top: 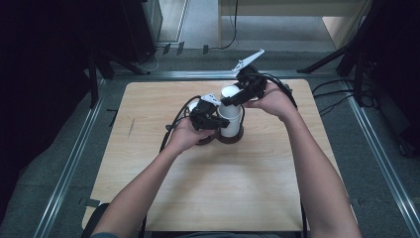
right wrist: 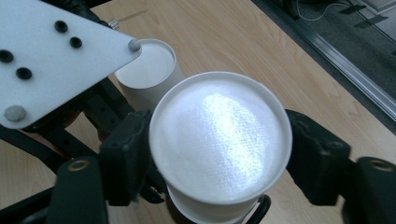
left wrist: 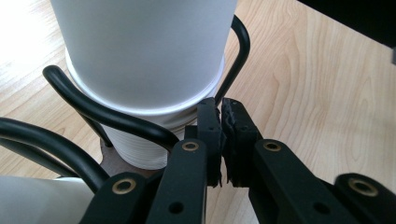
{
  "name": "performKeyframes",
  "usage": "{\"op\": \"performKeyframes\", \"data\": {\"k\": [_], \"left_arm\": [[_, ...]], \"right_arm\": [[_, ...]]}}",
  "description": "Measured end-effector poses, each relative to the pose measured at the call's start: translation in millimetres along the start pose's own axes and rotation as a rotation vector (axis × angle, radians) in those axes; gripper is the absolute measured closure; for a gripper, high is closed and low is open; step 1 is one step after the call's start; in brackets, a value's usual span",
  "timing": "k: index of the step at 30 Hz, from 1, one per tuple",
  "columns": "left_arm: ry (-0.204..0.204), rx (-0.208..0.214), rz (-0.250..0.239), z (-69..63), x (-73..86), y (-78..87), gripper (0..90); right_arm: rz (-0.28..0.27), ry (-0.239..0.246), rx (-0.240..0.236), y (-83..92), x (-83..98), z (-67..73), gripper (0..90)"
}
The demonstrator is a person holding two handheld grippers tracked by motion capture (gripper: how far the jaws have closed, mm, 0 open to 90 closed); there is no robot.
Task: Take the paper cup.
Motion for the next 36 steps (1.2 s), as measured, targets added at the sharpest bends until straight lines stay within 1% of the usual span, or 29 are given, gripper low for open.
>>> {"op": "performKeyframes", "data": {"k": [1, 7, 12, 18, 19, 21, 23, 24, 26, 27, 29, 30, 31, 32, 33, 36], "left_arm": [[-0.003, -0.005, -0.002, 0.1, 0.0, 0.0, 86.8], [-0.001, -0.003, -0.001, 0.4, 0.7, -0.4, 87.0], [0.004, 0.000, -0.004, 0.5, 1.4, -1.0, 86.7], [-0.010, 0.002, -0.007, 0.1, 2.2, -1.2, 85.4], [-0.005, 0.002, -0.009, 0.3, 2.4, -1.4, 85.2], [-0.006, 0.001, -0.007, 0.9, 3.1, -1.7, 85.1], [-0.007, 0.004, -0.006, 1.1, 3.7, -2.0, 84.6], [-0.006, 0.006, -0.003, 0.9, 4.0, -2.3, 84.6], [-0.010, 0.007, -0.003, 0.7, 4.0, -2.5, 84.0], [-0.012, 0.018, -0.007, 0.0, 3.8, -2.4, 82.6], [-0.013, 0.016, -0.006, 0.2, 3.9, -2.6, 82.6], [-0.013, 0.018, -0.003, -0.3, 4.2, -3.3, 82.7], [-0.013, 0.018, -0.003, -0.3, 4.2, -3.3, 82.7], [-0.016, 0.016, 0.000, -0.4, 4.4, -3.5, 82.7], [-0.015, 0.017, 0.001, -0.6, 4.4, -3.8, 82.7], [-0.015, 0.023, 0.000, -0.7, 4.4, -3.6, 82.6]], "right_arm": [[-0.004, -0.003, 0.006, 1.2, -0.7, -0.7, 32.6], [0.002, 0.006, 0.002, 3.7, 0.0, -0.1, 33.3], [-0.015, -0.004, -0.001, 9.3, -3.8, 0.4, 33.7], [-0.027, -0.004, 0.010, 18.7, -10.0, 3.9, 33.7], [-0.029, -0.003, 0.014, 23.8, -13.6, 5.3, 33.9], [-0.032, 0.001, 0.016, 26.2, -15.4, 5.3, 33.9], [-0.040, -0.002, 0.019, 34.4, -20.3, 6.3, 33.9], [-0.040, -0.002, 0.019, 34.4, -20.3, 6.3, 33.9], [-0.054, -0.005, 0.022, 40.9, -24.2, 7.9, 34.0], [-0.061, -0.002, 0.028, 49.1, -27.8, 10.7, 34.1], [-0.065, -0.004, 0.031, 51.7, -29.2, 11.5, 34.2], [-0.076, -0.005, 0.036, 59.8, -32.1, 13.4, 34.2], [-0.076, -0.005, 0.036, 59.8, -32.1, 13.4, 34.2], [-0.078, -0.003, 0.042, 64.0, -33.2, 14.3, 34.2], [-0.079, -0.001, 0.044, 72.1, -34.6, 16.4, 34.3], [-0.088, 0.010, 0.045, 83.1, -34.7, 19.2, 34.3]]}}
Point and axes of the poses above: each handheld gripper's, and its own axes: y roughly backward along the jaws, x roughly out of its underside, z roughly to its left, the point moved 6 cm from there along -y, roughly forward along the jaws, and after that the axes turned 1 degree about -y, right-handed, at the moved point
